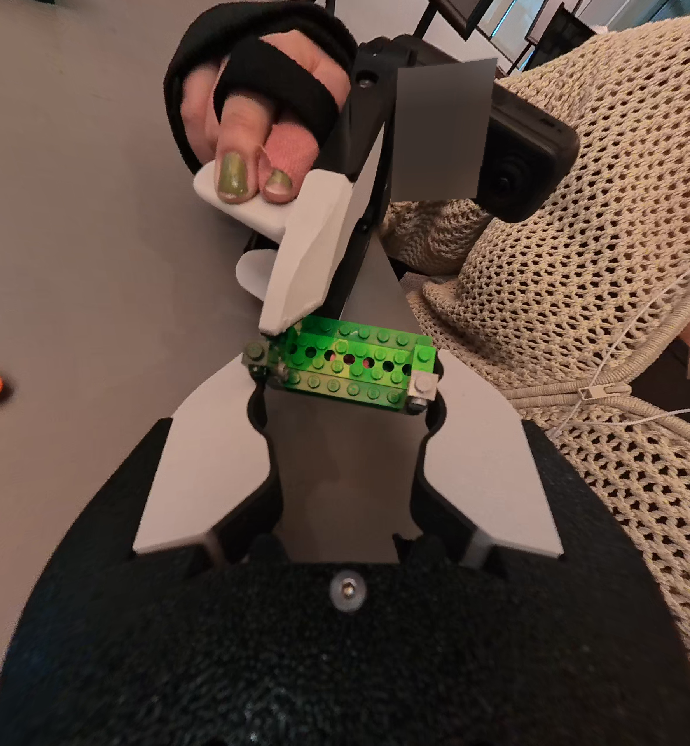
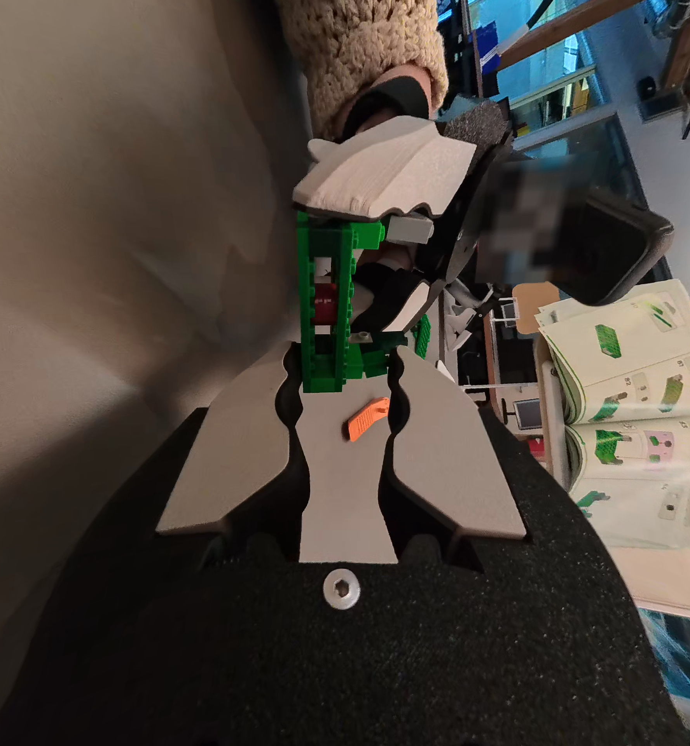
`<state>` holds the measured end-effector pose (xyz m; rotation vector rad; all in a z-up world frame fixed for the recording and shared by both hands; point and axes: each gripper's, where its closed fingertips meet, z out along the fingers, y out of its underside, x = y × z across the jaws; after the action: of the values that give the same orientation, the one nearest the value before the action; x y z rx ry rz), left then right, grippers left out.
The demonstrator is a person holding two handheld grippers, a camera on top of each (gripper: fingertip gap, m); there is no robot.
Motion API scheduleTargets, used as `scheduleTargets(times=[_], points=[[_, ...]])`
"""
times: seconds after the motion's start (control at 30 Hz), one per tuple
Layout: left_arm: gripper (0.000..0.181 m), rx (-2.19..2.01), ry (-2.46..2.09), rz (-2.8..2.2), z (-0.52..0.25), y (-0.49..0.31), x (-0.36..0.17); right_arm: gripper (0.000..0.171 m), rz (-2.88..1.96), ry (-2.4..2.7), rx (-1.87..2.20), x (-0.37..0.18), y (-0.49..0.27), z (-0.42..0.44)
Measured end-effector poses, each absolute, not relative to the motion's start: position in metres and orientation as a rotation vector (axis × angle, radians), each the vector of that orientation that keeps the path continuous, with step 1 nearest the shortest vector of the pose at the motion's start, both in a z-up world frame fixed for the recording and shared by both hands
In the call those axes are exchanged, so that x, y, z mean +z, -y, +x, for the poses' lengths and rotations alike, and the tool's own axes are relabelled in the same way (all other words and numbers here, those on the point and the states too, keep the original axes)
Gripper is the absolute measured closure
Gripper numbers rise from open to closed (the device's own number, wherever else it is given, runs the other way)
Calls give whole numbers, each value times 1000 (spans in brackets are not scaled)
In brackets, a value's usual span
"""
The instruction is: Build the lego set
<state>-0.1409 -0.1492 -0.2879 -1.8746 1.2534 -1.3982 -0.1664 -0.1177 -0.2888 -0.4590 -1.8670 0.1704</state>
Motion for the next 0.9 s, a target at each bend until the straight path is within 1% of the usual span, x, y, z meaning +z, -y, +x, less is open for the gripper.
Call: scheduleTargets(times=[0.23, 0.6, 0.9], points=[[103, -1476, -1217, -1887, -141, 149, -289, 130, -517, 1872, 261, -291, 118, -167], [103, -1473, -1250, -1877, -140, 154, -289, 129, -624, 1904, 396, -294, 121, -165], [103, -1514, -1256, -1896, -141, 157, -294, 130, -634, 1931, 383, -300, 124, -165]])
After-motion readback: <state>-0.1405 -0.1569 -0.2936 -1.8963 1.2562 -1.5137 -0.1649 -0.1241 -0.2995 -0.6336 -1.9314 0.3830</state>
